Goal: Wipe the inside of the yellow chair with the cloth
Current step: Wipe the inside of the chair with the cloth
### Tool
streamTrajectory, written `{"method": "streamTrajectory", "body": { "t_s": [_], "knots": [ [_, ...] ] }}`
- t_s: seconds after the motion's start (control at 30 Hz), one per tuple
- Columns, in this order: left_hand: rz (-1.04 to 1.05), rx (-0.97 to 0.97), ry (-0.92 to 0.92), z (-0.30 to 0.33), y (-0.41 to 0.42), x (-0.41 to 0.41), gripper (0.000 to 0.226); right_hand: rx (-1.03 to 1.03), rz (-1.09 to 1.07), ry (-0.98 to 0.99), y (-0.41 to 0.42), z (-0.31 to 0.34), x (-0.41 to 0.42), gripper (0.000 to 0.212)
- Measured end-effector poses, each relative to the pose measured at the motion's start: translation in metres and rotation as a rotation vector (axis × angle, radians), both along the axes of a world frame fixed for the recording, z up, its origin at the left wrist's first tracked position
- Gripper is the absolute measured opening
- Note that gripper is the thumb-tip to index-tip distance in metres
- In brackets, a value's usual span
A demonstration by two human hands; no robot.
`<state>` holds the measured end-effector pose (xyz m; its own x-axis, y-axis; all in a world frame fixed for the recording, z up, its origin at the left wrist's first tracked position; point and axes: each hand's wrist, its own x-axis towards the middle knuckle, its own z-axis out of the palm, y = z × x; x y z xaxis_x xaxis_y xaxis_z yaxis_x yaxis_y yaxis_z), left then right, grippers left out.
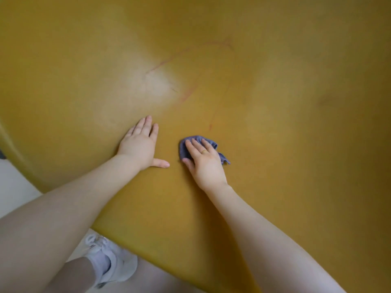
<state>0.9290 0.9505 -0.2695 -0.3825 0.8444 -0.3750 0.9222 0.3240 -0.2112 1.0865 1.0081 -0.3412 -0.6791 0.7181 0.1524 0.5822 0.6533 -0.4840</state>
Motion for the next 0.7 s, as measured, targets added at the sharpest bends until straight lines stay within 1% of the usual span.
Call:
{"method": "streamTrajectory", "body": {
  "t_s": [0.07,0.17,0.2,0.27,0.33,0.4,0.47,0.57,0.63,0.7],
  "knots": [
    [0.007,-0.001,-0.001,-0.002,-0.002,0.001,0.116,-0.001,0.077,-0.001,-0.002,0.0,-0.003,0.042],
    [0.016,-0.022,-0.001,-0.004,0.0,0.003,0.113,0.141,0.214,-0.064,0.024,-0.002,0.003,0.032],
    [0.018,-0.026,-0.004,-0.004,0.0,0.003,0.112,0.152,0.219,-0.102,0.038,-0.001,0.006,0.031],
    [0.02,-0.03,-0.006,-0.005,0.0,0.002,0.111,0.166,0.098,-0.148,0.067,0.0,0.016,0.034],
    [0.018,-0.025,-0.003,-0.007,-0.001,0.001,0.11,0.157,-0.088,-0.11,0.09,0.0,0.029,0.038],
    [0.015,-0.022,-0.005,-0.009,-0.002,0.0,0.11,0.135,-0.253,-0.067,0.094,0.001,0.031,0.036],
    [0.028,-0.011,-0.018,-0.009,-0.001,0.0,0.11,0.122,-0.292,-0.045,0.08,0.003,0.015,0.035],
    [0.04,0.01,-0.04,-0.009,-0.001,0.001,0.111,0.115,-0.148,0.053,0.032,0.002,-0.016,0.038],
    [0.05,0.022,-0.046,-0.009,-0.003,0.003,0.11,0.066,-0.001,0.047,0.0,0.007,-0.029,0.038],
    [0.067,0.037,-0.055,-0.01,-0.003,0.002,0.109,0.058,0.129,0.009,-0.01,0.011,-0.03,0.034]
  ]
}}
